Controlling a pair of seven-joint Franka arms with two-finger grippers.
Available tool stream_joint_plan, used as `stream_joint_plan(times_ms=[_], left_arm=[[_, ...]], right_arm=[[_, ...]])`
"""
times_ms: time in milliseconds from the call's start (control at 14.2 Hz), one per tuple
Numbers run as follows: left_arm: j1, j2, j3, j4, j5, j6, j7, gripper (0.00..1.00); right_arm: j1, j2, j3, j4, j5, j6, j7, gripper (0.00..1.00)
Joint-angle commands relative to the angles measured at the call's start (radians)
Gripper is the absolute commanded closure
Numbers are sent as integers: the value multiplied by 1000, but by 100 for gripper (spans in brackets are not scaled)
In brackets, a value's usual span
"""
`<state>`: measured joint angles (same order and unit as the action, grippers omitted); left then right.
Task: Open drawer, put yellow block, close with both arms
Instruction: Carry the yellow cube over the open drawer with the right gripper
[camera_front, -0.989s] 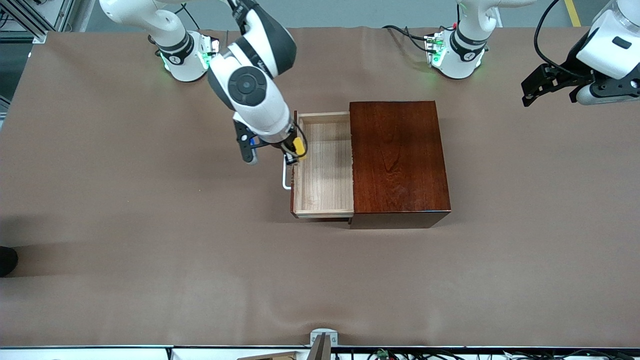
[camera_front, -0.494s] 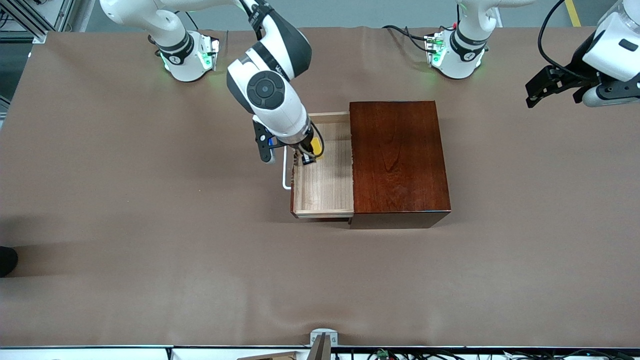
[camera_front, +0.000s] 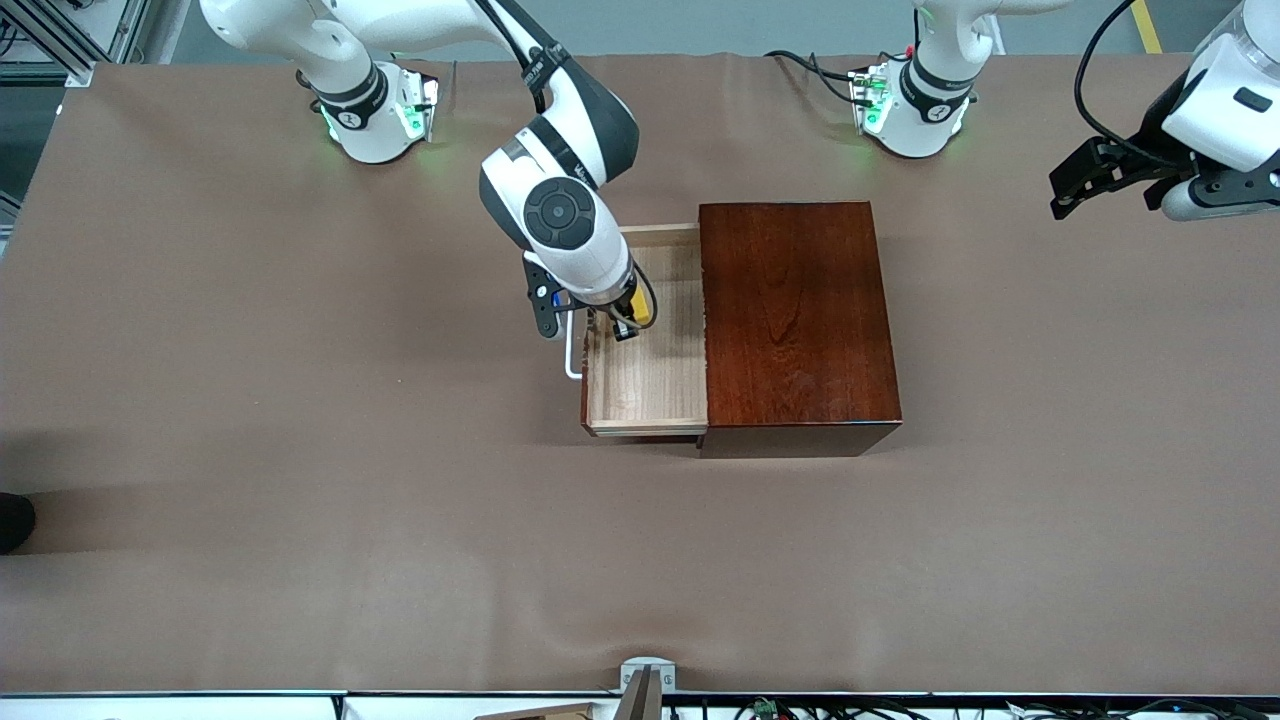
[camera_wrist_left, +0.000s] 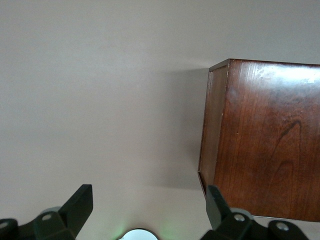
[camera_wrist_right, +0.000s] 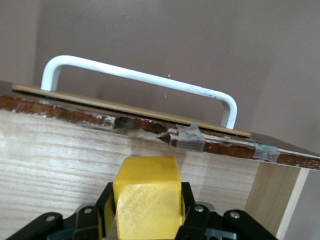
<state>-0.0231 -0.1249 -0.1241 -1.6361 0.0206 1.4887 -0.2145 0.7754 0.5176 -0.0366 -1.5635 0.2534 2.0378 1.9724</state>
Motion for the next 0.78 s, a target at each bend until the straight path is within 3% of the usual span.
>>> stream_joint_plan(times_ms=[0, 141, 283, 353, 565, 706], left_arm=[[8, 8, -12, 22, -24, -19, 27, 0], [-6, 10, -16, 29, -24, -18, 27, 0], [-44, 20, -19, 30, -31, -8, 21, 0], [-69, 36, -20, 36, -48, 1, 9, 0], [-100, 88, -55, 62, -47, 7, 9, 0], [-104, 128, -112, 93, -48, 7, 0, 0]], right_arm=[[15, 27, -12, 28, 7, -2, 29, 78], [15, 28, -12, 28, 7, -2, 29, 75], [16, 28, -12, 28, 9, -2, 31, 54], [16, 28, -12, 28, 4, -4, 31, 52], [19, 27, -12, 29, 3, -7, 30, 29], [13, 25, -12, 51, 7, -8, 29, 27]])
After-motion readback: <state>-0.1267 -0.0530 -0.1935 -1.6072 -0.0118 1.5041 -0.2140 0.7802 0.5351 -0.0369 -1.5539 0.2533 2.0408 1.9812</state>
